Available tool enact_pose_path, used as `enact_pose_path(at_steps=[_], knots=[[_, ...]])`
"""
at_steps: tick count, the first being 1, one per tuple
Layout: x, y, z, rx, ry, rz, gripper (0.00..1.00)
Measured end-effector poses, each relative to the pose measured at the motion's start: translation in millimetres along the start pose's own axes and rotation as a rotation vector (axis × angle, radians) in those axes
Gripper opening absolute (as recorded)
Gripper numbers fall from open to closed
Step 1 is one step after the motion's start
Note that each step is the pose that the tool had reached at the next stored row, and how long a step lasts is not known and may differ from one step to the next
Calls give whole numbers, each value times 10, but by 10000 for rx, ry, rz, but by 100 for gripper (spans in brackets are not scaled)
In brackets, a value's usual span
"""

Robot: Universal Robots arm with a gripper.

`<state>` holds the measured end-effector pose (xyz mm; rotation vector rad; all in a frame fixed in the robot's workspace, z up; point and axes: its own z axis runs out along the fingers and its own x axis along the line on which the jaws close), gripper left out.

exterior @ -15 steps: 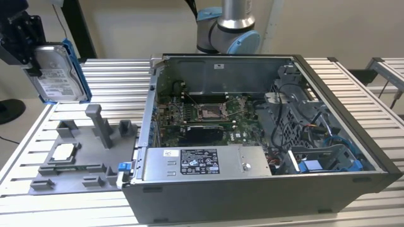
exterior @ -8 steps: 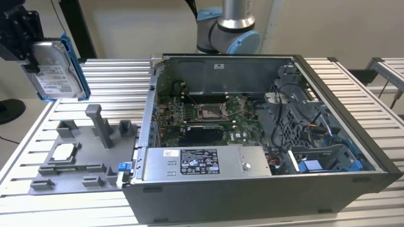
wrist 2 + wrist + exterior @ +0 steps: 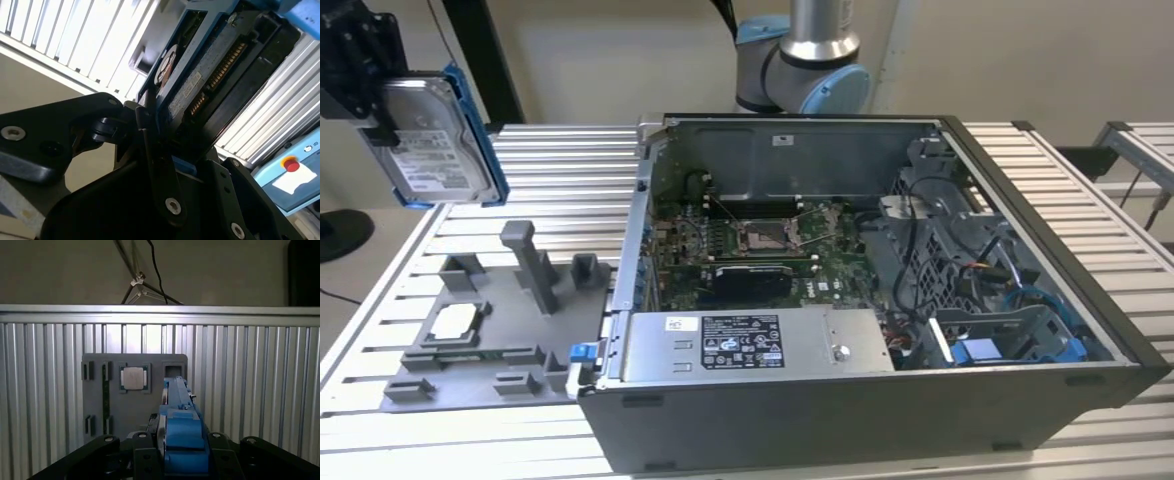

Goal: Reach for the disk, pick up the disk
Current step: 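Pick up the disk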

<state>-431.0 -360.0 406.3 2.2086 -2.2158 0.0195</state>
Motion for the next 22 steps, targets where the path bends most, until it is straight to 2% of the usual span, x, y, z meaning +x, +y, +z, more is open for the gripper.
enact_pose_path(at_steps=[22], knots=[[4, 0, -255, 1, 17, 1, 0]])
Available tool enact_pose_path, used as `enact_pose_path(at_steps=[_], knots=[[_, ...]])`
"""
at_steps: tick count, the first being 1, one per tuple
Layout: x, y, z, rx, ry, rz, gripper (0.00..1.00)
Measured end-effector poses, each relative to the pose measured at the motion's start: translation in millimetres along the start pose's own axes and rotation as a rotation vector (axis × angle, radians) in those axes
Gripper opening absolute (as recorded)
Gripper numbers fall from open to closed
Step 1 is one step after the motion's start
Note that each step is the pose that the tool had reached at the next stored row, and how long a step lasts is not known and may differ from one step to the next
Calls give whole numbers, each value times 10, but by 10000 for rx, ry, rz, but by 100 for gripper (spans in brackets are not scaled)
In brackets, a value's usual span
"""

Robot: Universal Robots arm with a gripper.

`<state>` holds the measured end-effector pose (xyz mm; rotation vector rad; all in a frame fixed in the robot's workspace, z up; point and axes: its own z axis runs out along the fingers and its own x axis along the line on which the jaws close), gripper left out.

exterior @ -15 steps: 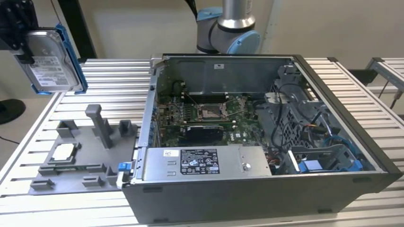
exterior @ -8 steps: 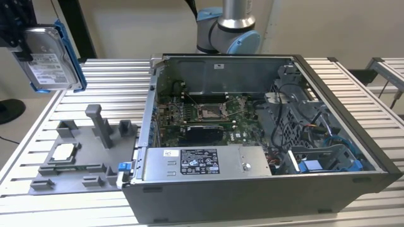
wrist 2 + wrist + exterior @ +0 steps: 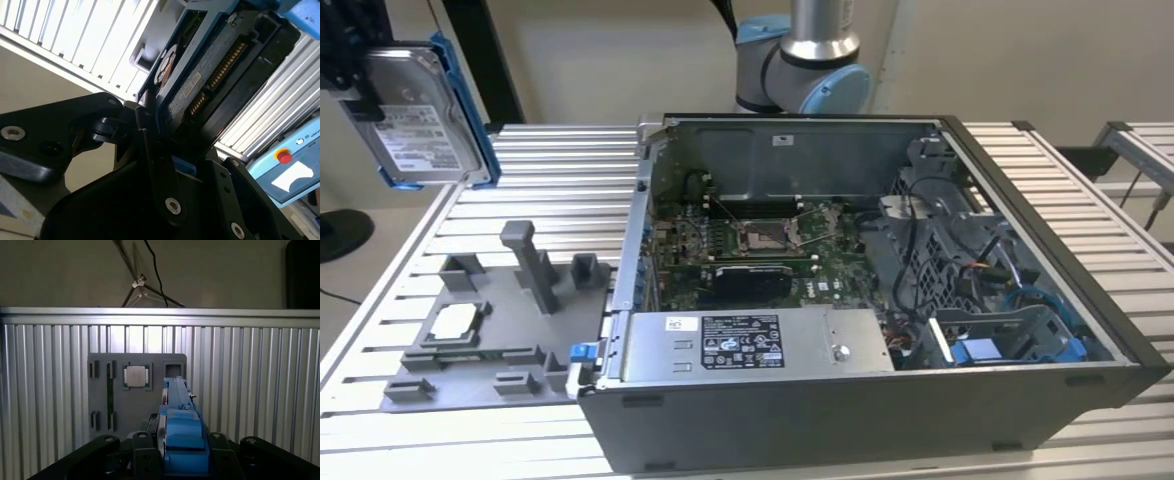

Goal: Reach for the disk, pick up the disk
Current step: 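Pick up the disk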

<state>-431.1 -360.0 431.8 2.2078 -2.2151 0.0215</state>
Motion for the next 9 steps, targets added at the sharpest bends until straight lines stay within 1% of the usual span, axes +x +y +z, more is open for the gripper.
enact_pose_path(at_steps=[9], knots=[[2, 0, -103, 0, 6, 0, 0]])
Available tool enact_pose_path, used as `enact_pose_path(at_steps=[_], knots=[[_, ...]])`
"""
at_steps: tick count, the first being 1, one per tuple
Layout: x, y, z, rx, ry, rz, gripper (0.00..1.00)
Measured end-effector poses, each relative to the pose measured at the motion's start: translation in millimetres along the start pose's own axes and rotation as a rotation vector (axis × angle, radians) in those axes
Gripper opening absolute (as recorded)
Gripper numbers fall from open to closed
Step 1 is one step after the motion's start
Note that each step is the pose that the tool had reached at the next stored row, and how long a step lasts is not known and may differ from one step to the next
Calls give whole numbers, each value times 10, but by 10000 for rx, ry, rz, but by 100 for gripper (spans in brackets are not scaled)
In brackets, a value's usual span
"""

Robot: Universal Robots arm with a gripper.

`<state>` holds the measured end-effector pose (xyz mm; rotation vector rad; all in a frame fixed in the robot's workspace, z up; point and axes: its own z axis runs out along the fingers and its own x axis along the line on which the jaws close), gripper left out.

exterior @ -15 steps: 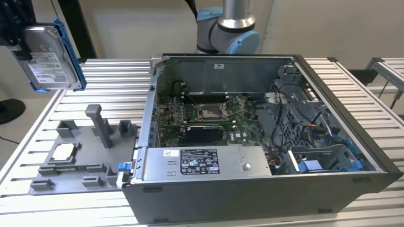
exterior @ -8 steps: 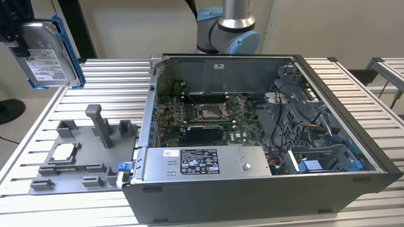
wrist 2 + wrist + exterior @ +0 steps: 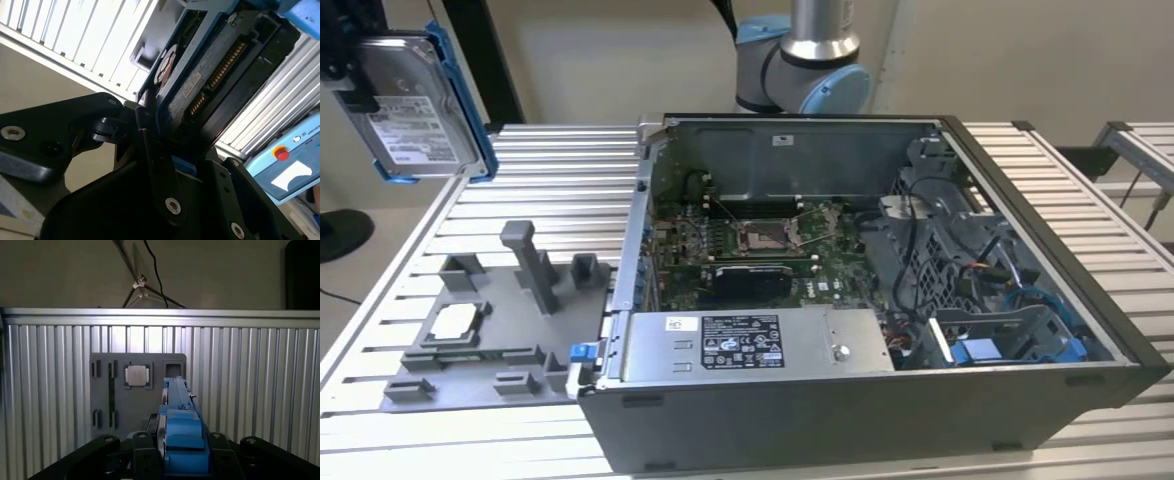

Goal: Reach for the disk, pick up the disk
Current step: 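Pick up the disk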

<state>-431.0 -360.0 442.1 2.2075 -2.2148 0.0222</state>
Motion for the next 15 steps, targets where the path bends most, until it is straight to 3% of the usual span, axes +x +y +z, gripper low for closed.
enact_pose_path(at_steps=[8, 15], knots=[[2, 0, -100, 0, 9, 0, 0], [6, 0, -264, 2, 15, 0, 0]])
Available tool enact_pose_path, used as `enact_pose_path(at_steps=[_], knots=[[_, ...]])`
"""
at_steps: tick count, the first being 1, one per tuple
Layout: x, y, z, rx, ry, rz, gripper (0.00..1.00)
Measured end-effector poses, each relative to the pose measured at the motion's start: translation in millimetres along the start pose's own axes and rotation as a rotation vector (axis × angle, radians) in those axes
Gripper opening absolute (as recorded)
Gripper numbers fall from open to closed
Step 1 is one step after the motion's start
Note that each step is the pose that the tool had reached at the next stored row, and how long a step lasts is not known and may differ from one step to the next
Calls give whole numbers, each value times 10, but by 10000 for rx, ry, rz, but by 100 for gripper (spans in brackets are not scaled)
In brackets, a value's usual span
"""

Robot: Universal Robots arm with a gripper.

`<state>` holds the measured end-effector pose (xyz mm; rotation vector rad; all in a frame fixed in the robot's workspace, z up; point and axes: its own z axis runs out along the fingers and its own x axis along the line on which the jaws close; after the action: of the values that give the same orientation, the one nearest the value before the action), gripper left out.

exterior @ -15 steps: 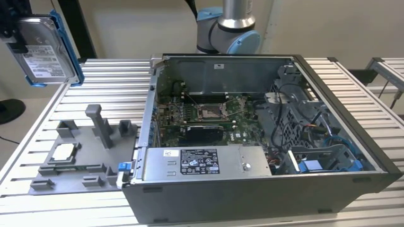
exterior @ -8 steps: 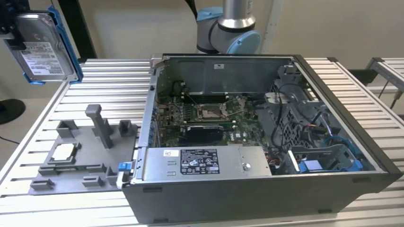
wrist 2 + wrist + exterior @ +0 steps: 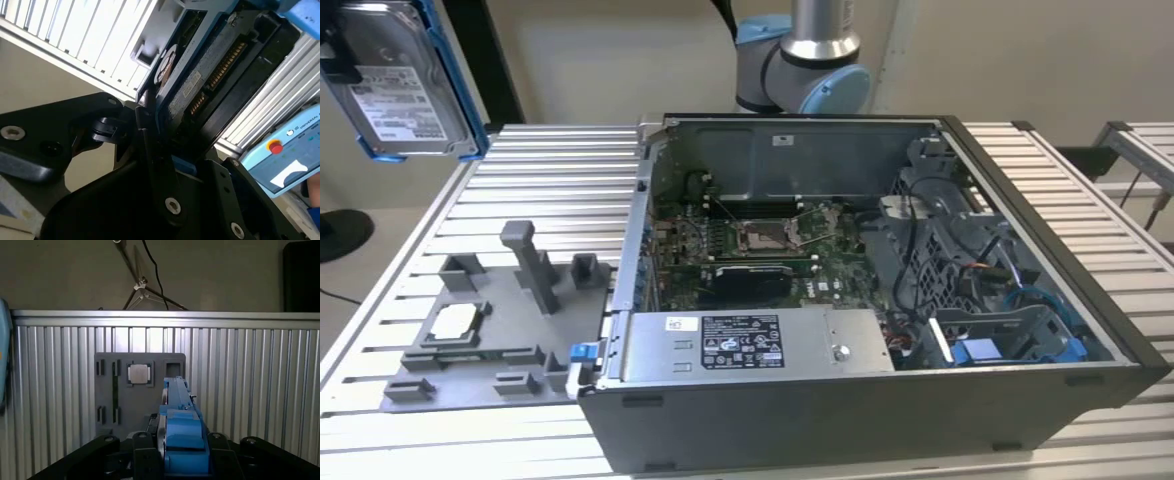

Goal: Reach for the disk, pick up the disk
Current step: 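Pick up the disk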

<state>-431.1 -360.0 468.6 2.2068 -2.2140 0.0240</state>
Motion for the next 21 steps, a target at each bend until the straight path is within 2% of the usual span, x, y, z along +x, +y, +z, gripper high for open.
enact_pose_path(at_steps=[11, 21], knots=[[4, 0, -222, 3, 11, 0, 0], [4, 0, -227, 4, 18, 0, 0]])
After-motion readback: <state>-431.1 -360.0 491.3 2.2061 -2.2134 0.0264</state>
